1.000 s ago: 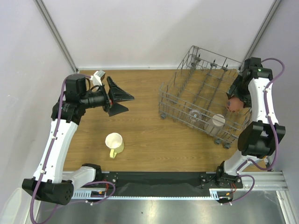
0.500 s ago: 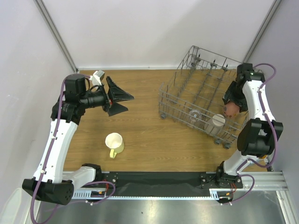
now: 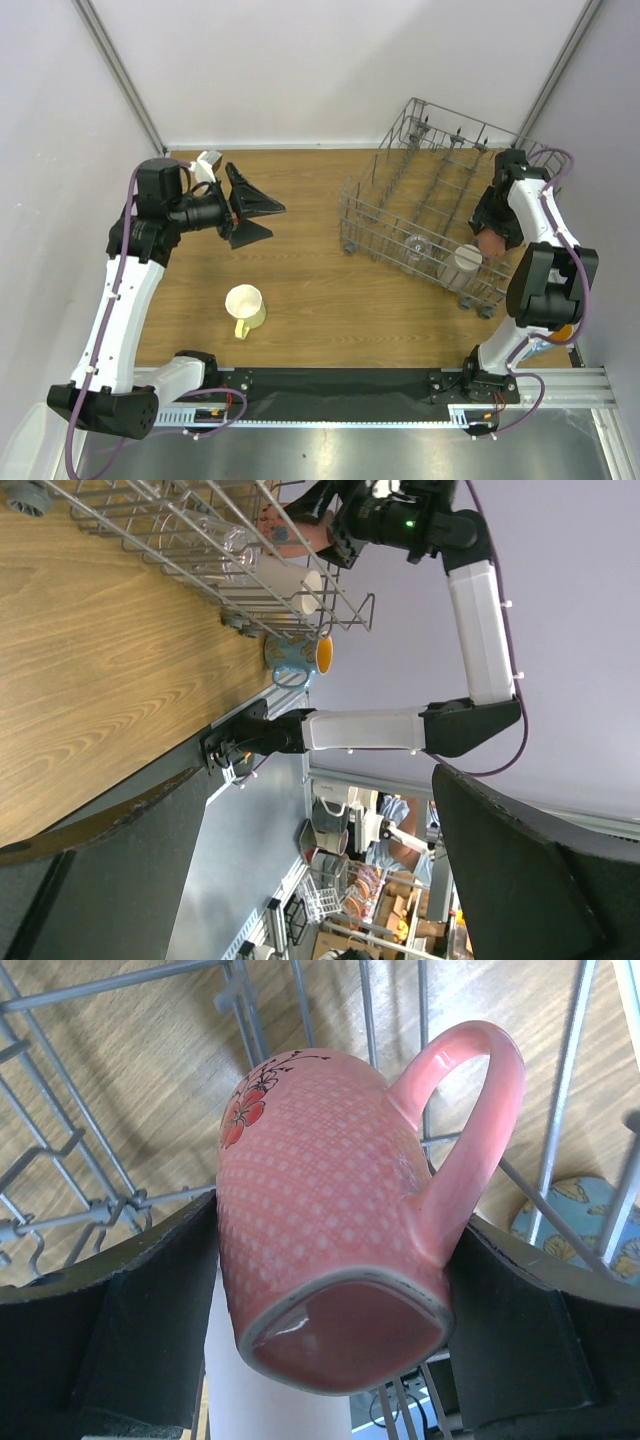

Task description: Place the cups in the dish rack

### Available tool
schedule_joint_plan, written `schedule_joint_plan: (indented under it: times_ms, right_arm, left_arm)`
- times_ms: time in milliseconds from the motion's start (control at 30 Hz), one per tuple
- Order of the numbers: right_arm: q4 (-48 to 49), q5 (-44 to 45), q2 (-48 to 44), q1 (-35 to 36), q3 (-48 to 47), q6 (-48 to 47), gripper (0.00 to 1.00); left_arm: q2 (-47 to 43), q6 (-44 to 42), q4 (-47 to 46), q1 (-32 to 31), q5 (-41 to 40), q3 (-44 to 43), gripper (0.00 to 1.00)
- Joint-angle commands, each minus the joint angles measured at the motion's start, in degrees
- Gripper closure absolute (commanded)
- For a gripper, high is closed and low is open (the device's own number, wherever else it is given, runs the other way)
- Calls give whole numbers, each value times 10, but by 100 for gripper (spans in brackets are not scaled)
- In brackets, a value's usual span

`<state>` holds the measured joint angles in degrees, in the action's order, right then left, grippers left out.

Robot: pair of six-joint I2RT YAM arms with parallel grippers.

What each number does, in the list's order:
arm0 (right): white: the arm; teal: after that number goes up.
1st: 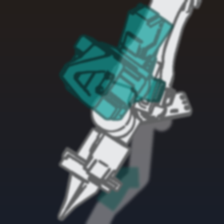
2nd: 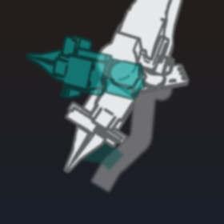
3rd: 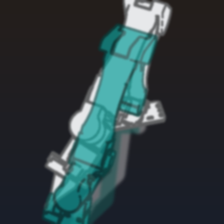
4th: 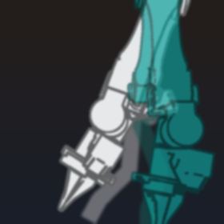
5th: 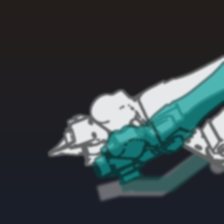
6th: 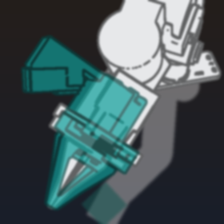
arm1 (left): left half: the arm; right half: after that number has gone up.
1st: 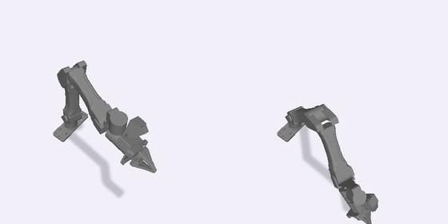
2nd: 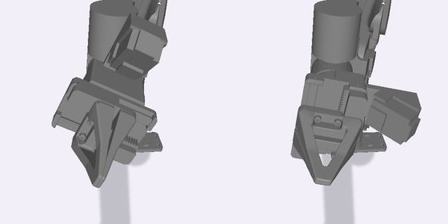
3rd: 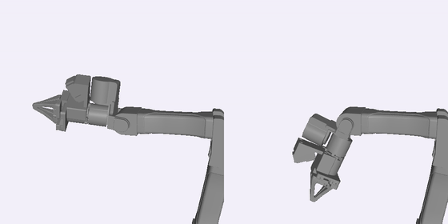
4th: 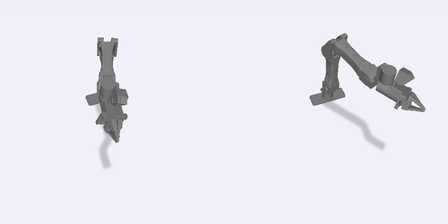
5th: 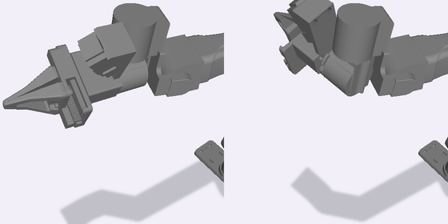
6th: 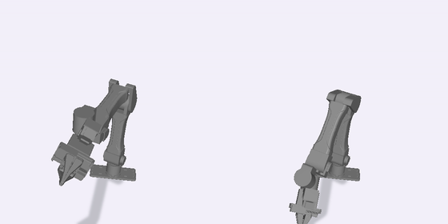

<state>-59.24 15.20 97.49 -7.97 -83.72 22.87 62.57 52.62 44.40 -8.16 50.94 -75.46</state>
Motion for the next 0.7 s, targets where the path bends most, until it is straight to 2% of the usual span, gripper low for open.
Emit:
schedule_joint_plan:
  times_ms: [0, 400, 433, 467, 533, 567, 667]
  right_arm:
    - [25, 20, 7, 6, 3, -3, 100]
    - [48, 33, 31, 15, 36, -7, 100]
    - [48, 32, 31, 15, 41, -7, 97]
    - [49, 32, 31, 15, 43, -9, 87]
    - [48, 29, 30, 15, 46, -10, 79]
    - [46, 26, 28, 15, 48, -10, 68]
    - [44, 22, 17, 15, 53, -11, 49]
  left_arm:
    - [-10, 9, 0, 6, 0, -35, 1]
    - [-8, 13, 10, 6, -5, -54, 1]
    - [-7, 14, 10, 6, -5, -54, 1]
    - [-8, 15, 10, 6, -4, -54, 1]
    - [-10, 18, 10, 6, -5, -53, 1]
    - [-10, 19, 10, 6, -4, -52, 1]
    - [-12, 21, 10, 6, -6, -50, 1]
